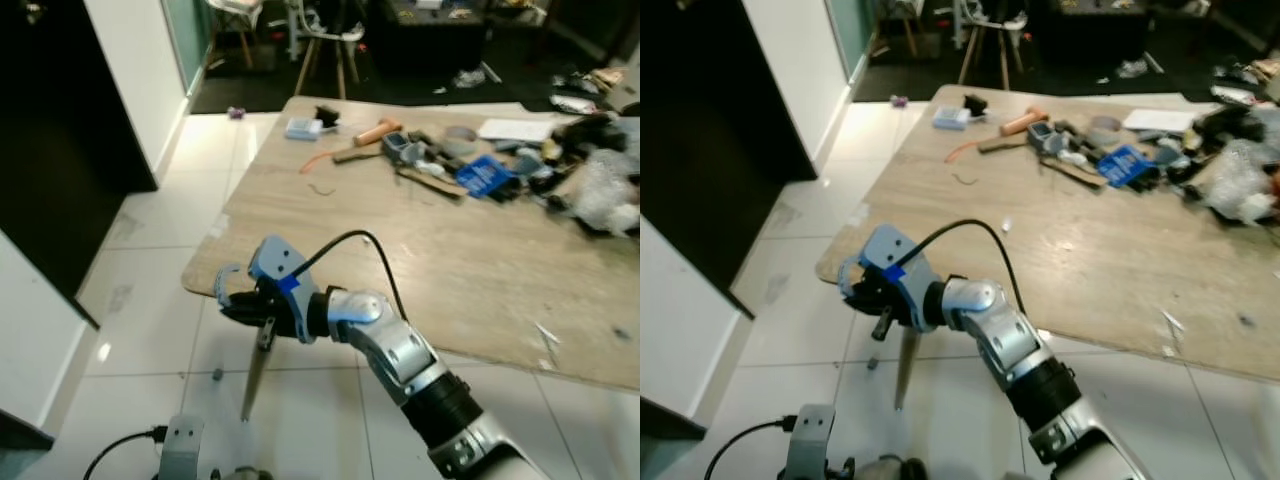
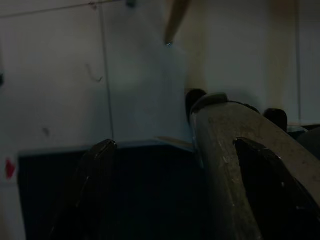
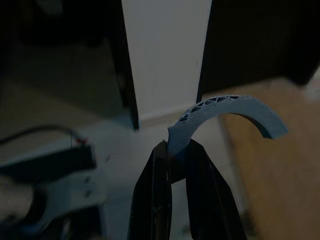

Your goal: Picking trash to rubbish bin

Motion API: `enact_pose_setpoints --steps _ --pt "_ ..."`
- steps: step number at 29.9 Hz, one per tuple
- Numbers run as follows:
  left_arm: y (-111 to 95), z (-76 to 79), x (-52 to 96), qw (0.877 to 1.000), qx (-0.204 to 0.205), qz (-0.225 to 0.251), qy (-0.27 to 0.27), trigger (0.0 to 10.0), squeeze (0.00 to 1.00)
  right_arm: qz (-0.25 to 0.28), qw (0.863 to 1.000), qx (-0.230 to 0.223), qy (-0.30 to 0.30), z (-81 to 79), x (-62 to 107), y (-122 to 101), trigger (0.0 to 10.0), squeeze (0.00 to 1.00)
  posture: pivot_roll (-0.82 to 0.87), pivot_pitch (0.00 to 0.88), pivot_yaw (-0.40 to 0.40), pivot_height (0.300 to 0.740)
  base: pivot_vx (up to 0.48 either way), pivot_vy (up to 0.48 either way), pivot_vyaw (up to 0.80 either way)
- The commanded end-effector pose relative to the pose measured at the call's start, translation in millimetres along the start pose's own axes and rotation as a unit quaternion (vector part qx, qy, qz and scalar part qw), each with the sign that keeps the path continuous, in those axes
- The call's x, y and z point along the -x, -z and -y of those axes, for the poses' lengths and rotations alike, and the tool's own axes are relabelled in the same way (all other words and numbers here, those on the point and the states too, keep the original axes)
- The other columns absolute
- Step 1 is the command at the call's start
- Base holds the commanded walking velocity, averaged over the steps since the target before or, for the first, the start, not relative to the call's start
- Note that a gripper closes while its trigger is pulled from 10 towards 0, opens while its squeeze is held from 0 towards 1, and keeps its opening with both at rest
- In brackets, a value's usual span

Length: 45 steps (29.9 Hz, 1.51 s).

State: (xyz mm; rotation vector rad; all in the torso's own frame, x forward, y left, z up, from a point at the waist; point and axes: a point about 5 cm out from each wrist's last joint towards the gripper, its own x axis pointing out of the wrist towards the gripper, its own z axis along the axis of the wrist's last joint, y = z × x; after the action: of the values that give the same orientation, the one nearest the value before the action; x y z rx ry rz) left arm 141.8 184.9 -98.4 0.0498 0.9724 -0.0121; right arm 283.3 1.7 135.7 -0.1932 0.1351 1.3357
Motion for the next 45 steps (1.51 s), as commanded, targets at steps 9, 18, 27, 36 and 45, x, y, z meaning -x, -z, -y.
enact_pose_setpoints --steps 9,18,27,36,45 --pt "27 7.0 6.1 0.999 -0.002 -0.051 0.015 10.0 0.0 -0.185 0.982 -0.041 0.028 -8.9 12.2 98 10.0 0.0 -0.03 0.073 -0.008 0.74 -0.32 0.0 0.0" --pt "27 0.8 7.2 0.999 -0.008 -0.043 0.016 10.0 0.0 -0.231 0.97 -0.067 0.037 -19.8 25.6 129 10.0 0.0 -0.03 0.071 -0.006 0.74 -0.015 0.0 0.0" --pt "35 1.1 9.8 0.998 -0.01 -0.058 0.018 10.0 0.0 -0.235 0.968 -0.075 0.036 -24.8 24.4 140 10.0 0.0 -0.04 0.079 0.005 0.74 0.371 0.0 0.0" --pt "35 1.9 9.7 0.998 0.006 -0.057 0.017 10.0 0.0 -0.327 0.942 -0.049 0.055 -29.6 45.6 172 10.0 0.0 -0.04 0.081 0.003 0.74 0.0 0.0 0.0" --pt "35 5.7 9.5 0.998 0.008 -0.058 0.022 10.0 0.0 -0.471 0.876 -0.025 0.095 -44.1 106.0 222 10.0 0.0 -0.04 0.083 -0.007 0.74 0.0 0.0 0.0"
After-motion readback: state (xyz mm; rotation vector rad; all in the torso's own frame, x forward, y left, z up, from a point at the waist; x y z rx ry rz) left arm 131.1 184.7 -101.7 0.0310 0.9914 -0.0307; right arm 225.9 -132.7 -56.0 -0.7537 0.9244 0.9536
